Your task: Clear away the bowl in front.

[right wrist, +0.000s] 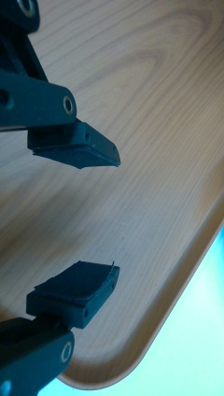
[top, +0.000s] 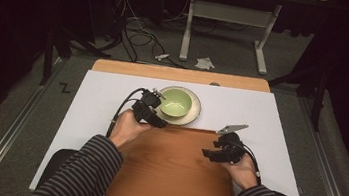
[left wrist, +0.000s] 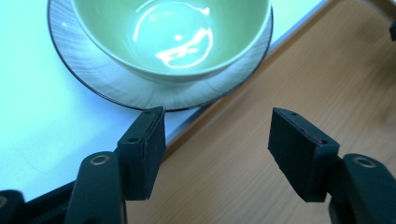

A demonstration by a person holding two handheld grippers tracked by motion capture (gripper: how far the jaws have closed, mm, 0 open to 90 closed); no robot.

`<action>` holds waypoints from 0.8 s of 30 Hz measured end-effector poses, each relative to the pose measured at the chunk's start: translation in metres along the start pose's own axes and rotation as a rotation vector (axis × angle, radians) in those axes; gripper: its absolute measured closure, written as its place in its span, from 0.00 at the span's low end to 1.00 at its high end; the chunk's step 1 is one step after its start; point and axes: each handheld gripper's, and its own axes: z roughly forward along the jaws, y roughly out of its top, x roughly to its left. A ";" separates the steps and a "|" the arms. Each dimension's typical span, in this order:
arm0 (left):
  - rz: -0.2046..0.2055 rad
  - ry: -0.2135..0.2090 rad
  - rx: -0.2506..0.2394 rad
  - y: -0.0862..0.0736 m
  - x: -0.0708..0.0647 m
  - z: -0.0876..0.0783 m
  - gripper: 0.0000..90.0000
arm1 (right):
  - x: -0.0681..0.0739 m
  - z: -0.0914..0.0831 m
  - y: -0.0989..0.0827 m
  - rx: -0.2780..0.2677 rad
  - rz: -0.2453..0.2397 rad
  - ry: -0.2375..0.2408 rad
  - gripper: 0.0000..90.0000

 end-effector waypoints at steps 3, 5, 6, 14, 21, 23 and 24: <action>-0.008 0.008 -0.001 0.005 0.002 0.003 0.41 | 0.000 0.000 0.000 -0.002 0.003 0.001 0.47; -0.010 0.009 0.001 0.006 0.002 0.004 0.41 | 0.000 0.000 0.000 -0.002 0.003 0.001 0.47; -0.012 0.010 0.002 0.008 0.003 0.004 0.41 | 0.000 0.000 0.000 -0.002 0.000 0.003 0.47; -0.046 0.030 -0.015 0.026 0.005 0.009 0.42 | 0.001 0.001 0.000 0.014 -0.014 0.011 0.47; -0.050 0.042 -0.015 0.037 0.004 0.015 0.41 | 0.001 0.001 0.000 0.014 -0.023 0.013 0.47; -0.052 0.044 -0.018 0.039 0.004 0.016 0.41 | 0.002 0.001 0.000 0.015 -0.018 0.017 0.47; -0.052 0.044 -0.018 0.039 0.004 0.016 0.41 | 0.002 0.001 0.000 0.015 -0.018 0.017 0.47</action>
